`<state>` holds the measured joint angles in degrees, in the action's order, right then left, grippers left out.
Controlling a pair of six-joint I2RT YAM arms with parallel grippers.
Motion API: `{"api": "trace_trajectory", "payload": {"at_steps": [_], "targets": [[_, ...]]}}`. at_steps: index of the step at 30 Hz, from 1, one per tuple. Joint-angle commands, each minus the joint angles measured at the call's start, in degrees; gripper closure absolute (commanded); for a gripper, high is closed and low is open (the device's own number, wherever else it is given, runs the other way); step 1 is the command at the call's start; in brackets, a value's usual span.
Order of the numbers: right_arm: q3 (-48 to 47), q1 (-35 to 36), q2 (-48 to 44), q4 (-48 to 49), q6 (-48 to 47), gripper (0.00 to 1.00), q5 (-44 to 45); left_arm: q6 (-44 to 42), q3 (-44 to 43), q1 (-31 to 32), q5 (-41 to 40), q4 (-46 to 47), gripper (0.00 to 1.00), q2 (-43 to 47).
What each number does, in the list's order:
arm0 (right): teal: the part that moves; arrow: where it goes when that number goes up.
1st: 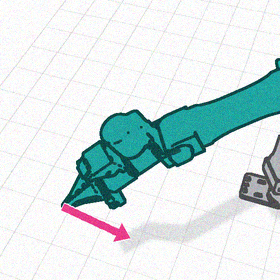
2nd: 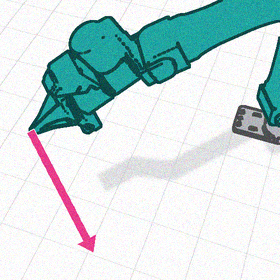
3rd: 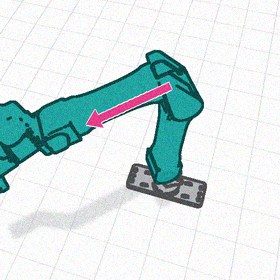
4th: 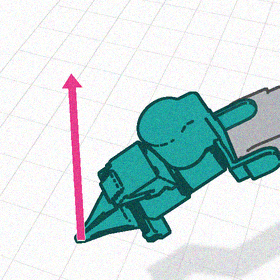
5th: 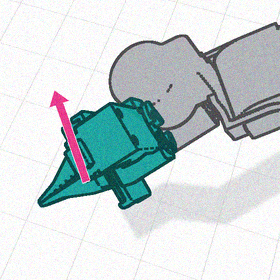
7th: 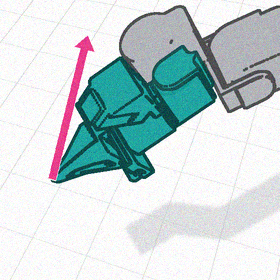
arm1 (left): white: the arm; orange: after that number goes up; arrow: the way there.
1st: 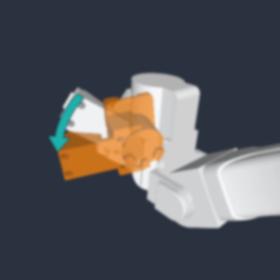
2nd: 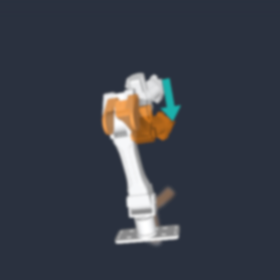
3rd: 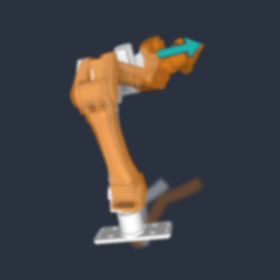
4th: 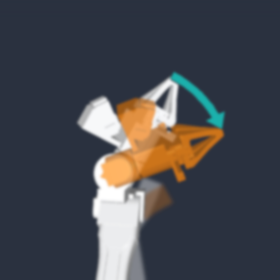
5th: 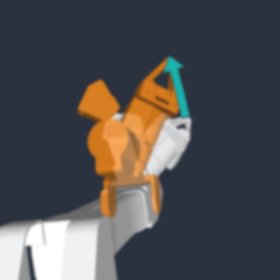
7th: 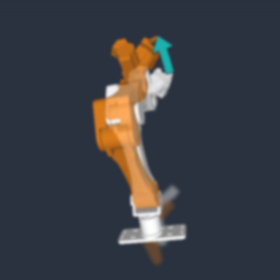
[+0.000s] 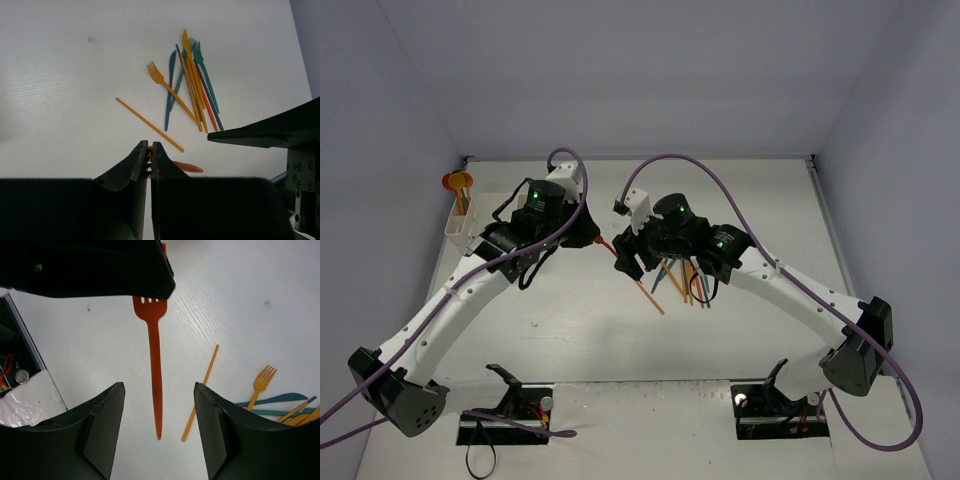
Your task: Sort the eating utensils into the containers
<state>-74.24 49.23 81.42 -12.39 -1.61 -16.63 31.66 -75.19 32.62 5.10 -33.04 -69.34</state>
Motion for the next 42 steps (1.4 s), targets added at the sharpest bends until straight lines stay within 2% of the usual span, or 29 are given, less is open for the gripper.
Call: {"api": "trace_trajectory", "payload": {"at_steps": [1, 4, 6, 15, 22, 31, 37, 42], "targets": [[-1.66, 0.28, -3.46, 3.21, 0.16, 0.32, 2.28, -1.58, -1.26, -0.07, -10.77, 1.39, 1.00, 4.04], [-1.14, -0.16, -4.35, 3.15, 0.53, 0.26, 3.99, -1.36, -1.73, -1.70, -19.36, -1.34, 1.00, 5.62], [-0.42, -0.54, -5.05, 3.07, 0.65, 0.23, 5.38, -1.29, -3.18, -4.95, -23.96, -4.00, 1.00, 6.54], [4.91, -4.95, -10.62, 3.07, 1.09, 0.21, 6.67, -5.41, -8.04, -32.15, -29.65, -9.50, 1.00, 8.55], [8.48, -9.71, -15.35, 2.57, 0.78, 0.19, 4.44, -4.72, -13.85, -44.17, -35.43, -9.50, 1.00, 2.56], [11.75, -9.95, -18.67, 2.11, 1.17, 0.18, 6.36, -4.06, -13.30, -51.44, -36.69, -1.58, 1.00, -5.30], [12.07, -10.35, -18.87, 1.87, 0.71, 0.17, 7.39, -3.59, -12.27, -51.69, -34.76, 5.41, 1.00, -8.35], [12.27, -10.49, -18.20, 1.75, 0.20, 0.16, 8.48, -3.19, -11.62, -51.69, -33.38, 7.01, 1.00, -10.67]]}}
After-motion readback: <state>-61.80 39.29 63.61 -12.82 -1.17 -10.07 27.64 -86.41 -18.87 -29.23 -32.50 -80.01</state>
